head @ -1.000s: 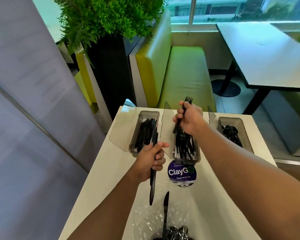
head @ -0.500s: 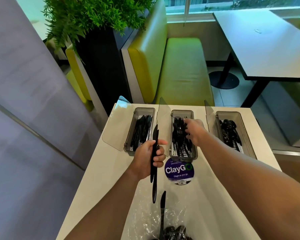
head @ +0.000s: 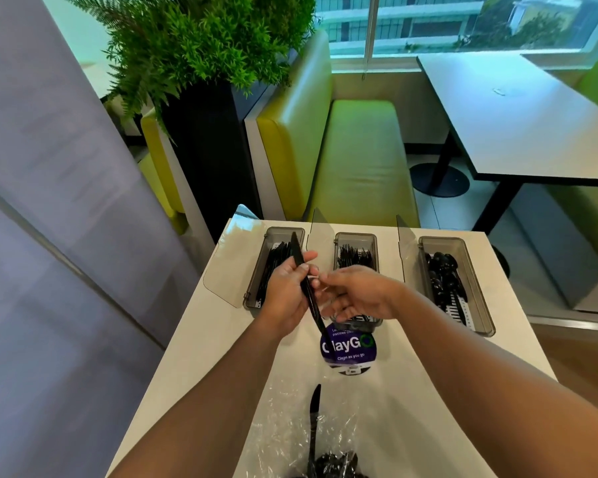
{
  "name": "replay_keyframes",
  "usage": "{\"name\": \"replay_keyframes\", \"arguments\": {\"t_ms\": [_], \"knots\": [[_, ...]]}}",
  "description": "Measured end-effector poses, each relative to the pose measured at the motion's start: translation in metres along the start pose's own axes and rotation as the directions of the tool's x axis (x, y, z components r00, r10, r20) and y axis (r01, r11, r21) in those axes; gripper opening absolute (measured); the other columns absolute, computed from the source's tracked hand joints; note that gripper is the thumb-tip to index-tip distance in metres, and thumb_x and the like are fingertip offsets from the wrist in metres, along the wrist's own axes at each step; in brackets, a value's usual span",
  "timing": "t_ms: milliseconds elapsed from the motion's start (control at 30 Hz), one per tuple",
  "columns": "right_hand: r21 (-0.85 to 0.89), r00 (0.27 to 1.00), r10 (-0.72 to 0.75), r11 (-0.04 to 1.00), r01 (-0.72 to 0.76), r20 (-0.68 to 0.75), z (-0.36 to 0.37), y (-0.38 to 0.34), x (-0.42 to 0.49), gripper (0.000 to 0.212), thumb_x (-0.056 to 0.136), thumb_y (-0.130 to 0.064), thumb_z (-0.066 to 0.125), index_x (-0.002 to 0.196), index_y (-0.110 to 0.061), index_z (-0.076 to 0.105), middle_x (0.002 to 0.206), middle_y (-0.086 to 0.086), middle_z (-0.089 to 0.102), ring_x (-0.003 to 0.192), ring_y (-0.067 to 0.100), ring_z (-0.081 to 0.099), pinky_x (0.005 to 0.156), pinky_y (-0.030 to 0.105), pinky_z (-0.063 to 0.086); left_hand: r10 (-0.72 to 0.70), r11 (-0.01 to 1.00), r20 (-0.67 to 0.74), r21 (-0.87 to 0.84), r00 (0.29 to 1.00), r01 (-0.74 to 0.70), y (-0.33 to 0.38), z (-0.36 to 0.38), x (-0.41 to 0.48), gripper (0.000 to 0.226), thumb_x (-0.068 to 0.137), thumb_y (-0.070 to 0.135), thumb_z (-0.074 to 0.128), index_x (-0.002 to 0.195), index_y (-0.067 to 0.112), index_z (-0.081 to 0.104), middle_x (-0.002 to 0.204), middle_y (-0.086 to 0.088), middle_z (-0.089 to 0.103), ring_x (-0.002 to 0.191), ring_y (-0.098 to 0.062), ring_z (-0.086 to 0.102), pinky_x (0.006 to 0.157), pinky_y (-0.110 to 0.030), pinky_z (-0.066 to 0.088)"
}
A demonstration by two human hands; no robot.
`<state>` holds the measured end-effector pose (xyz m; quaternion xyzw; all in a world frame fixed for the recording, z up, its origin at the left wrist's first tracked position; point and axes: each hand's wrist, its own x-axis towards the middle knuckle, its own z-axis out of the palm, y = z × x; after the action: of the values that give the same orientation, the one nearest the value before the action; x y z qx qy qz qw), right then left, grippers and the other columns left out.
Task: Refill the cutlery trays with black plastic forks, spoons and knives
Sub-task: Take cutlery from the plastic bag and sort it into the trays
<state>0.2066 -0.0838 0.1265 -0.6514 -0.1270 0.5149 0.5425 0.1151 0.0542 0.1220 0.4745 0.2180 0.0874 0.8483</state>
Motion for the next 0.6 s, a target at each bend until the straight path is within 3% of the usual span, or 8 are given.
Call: {"name": "replay_keyframes", "arguments": {"t_ms": [133, 267, 433, 600], "knots": [[-0.112, 0.978, 0.157, 0.983, -0.142, 0.137, 0.006, 0.0, -0.016, 0.043, 0.1, -0.035, 0.06, 0.128, -0.003, 0.059, 0.118, 0.022, 0.071, 0.098, 0.035, 0.071, 0.08, 0.043, 0.06, 0.093, 0.994, -0.086, -0.047, 0.992, -0.098, 0.009, 0.006, -0.001, 0.028, 0.106, 0.001, 0.036, 0.118, 0.01, 0.06, 0.077, -0.005, 0.055, 0.065, -0.015, 0.053, 0.06, -0.03, 0.048], [-0.165, 0.934, 0.281, 0.954, -0.248, 0.221, 0.01, 0.002, -0.022, 0.034, 0.102, -0.03, 0.057, 0.126, -0.006, 0.056, 0.116, 0.023, 0.069, 0.098, 0.038, 0.071, 0.082, 0.042, 0.06, 0.118, 0.986, -0.11, -0.102, 0.987, -0.129, 0.014, 0.007, -0.002, 0.028, 0.106, -0.001, 0.035, 0.114, 0.011, 0.059, 0.077, -0.005, 0.058, 0.068, -0.016, 0.058, 0.066, -0.033, 0.051], [-0.052, 0.968, 0.209, 0.978, -0.204, 0.139, 0.012, 0.002, -0.016, 0.03, 0.099, -0.003, 0.056, 0.129, 0.004, 0.056, 0.099, 0.022, 0.073, 0.078, 0.023, 0.071, 0.072, 0.03, 0.059, 0.125, 0.987, -0.099, -0.085, 0.987, -0.134, 0.015, 0.006, -0.003, 0.026, 0.107, 0.0, 0.035, 0.117, 0.015, 0.053, 0.085, -0.008, 0.061, 0.068, -0.017, 0.06, 0.066, -0.032, 0.055], [-0.013, 0.99, 0.112, 0.994, -0.111, 0.08, 0.018, -0.003, -0.009, 0.028, 0.098, 0.01, 0.05, 0.125, 0.01, 0.059, 0.1, 0.027, 0.073, 0.074, 0.023, 0.072, 0.067, 0.027, 0.06, 0.121, 0.992, -0.064, -0.04, 0.991, -0.123, 0.013, -0.002, -0.005, 0.022, 0.108, 0.002, 0.034, 0.117, 0.011, 0.052, 0.096, -0.014, 0.064, 0.075, -0.023, 0.068, 0.078, -0.04, 0.059]]}}
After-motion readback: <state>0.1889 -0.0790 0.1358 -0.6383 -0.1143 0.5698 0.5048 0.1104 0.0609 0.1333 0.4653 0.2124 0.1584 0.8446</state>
